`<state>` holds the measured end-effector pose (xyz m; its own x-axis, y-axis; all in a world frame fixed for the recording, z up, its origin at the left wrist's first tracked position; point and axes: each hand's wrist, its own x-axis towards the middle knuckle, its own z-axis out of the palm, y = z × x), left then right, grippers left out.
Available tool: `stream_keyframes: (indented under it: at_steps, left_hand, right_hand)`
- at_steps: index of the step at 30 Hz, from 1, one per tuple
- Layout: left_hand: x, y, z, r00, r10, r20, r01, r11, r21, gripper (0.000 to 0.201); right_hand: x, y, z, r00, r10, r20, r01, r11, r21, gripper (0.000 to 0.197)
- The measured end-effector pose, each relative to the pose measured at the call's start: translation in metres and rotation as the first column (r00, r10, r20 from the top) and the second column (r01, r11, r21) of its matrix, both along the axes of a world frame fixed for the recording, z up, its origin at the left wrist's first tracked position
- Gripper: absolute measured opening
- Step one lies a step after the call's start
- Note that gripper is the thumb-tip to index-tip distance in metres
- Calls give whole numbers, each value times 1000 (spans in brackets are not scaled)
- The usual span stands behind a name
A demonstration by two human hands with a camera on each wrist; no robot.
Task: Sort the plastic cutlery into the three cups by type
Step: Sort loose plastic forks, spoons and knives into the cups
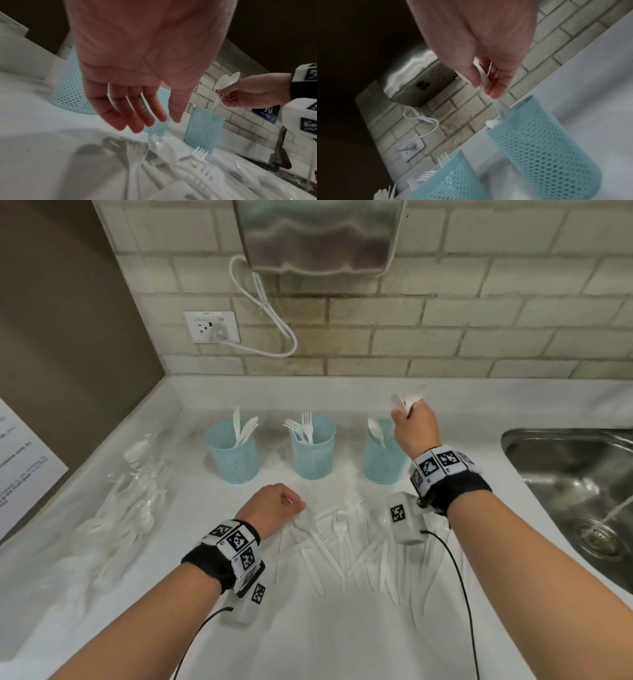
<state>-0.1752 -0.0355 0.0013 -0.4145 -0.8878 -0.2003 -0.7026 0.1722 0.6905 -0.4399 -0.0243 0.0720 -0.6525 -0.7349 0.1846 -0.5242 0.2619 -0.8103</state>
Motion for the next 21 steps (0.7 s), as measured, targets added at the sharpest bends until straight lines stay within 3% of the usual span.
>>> stream_keyframes:
  at_steps: [2,6,8,10,12,15,19,21]
  left_hand:
    - [6,5,-5,991,-19,132,14,999,42,28]
    - [22,13,-17,944,-90,317,60,993,103,50]
    - [27,16,-19,912,-148,382,108,986,126,51]
    - [29,19,-19,888,-184,421,148,982,115,45]
    - [29,23,-18,887,-188,422,169,982,82,35]
    - [27,28,-14,873,-209,441,205,977,56,25]
    - [26,33,-5,854,-200,480,221,975,14,21]
    - [27,35,1,848,-194,494,231,973,-15,18]
  right_hand:
    - [-3,-1,-9,998,28,62,-31,998,53,27]
    - [5,13,-13,984,12,178,-16,1000,17,61]
    - [19,25,-15,992,-58,114,71,991,-113,58]
    - [41,35,-21,999,-19,26,24,980,-197,39]
    - [64,38,-34,982,180,-57,-182,983,-37,18]
    - [89,37,-61,875,472,-106,-397,826,399,20]
    - [103,32,-83,794,584,-171,-315,635,705,32]
    - [105,32,-84,757,610,-237,-267,619,739,31]
